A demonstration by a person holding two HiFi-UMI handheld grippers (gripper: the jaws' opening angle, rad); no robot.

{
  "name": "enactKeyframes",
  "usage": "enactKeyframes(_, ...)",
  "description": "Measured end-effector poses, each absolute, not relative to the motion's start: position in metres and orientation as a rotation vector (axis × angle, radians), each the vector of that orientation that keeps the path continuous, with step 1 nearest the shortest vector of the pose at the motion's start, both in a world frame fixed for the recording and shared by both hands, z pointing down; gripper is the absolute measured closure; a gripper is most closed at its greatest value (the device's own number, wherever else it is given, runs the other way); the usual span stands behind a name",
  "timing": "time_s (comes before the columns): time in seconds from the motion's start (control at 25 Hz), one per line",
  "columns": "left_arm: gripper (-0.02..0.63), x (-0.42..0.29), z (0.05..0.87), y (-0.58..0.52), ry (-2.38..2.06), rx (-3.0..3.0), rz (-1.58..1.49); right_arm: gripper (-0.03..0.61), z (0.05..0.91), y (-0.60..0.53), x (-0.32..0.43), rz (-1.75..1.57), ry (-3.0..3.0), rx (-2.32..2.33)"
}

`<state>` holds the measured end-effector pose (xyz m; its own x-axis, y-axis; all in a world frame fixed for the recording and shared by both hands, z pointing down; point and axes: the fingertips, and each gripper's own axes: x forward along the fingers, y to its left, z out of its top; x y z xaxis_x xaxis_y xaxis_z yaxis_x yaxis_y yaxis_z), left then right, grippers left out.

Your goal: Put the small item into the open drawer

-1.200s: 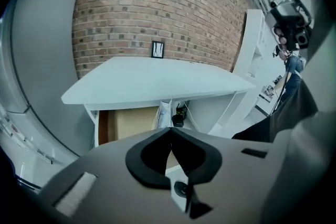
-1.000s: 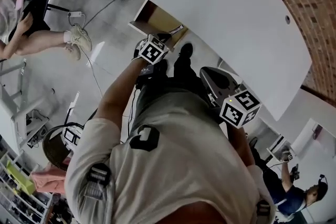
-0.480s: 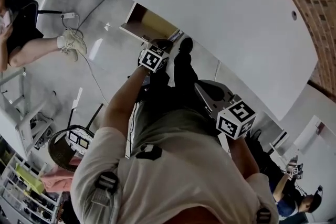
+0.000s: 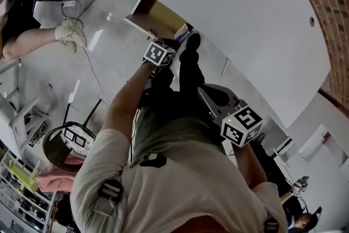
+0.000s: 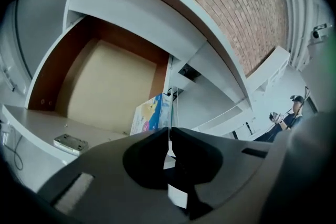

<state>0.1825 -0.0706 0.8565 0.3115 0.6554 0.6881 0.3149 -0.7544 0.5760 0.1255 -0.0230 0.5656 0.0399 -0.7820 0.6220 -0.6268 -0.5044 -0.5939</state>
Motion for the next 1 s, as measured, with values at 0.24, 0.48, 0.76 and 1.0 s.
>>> enactKeyframes(0.24, 0.575, 0.174, 0.857, -0.079, 0.859, 2.232, 1.451, 0.572, 0.567, -0.033, 0.117, -1.468, 1.495, -2.128)
enactKeyframes(0.48, 0.518, 0.168, 0.851, -0.089, 0.857, 2.248, 1.475, 0.572, 0.558, -0.035, 0.115, -1.436, 1.505, -2.141)
enactKeyframes(0.76, 0.515, 0.173, 0.780, -0.153, 0.792, 2.464, 1.352, 0.572, 0.538, -0.047, 0.115, -1.318, 1.584, -2.159)
enactKeyframes(1.0, 0.586, 0.158, 0.681, -0.197, 0.764, 2.629, 1.121, 0.572, 0.518, -0.062, 0.109, -1.236, 1.665, -2.181)
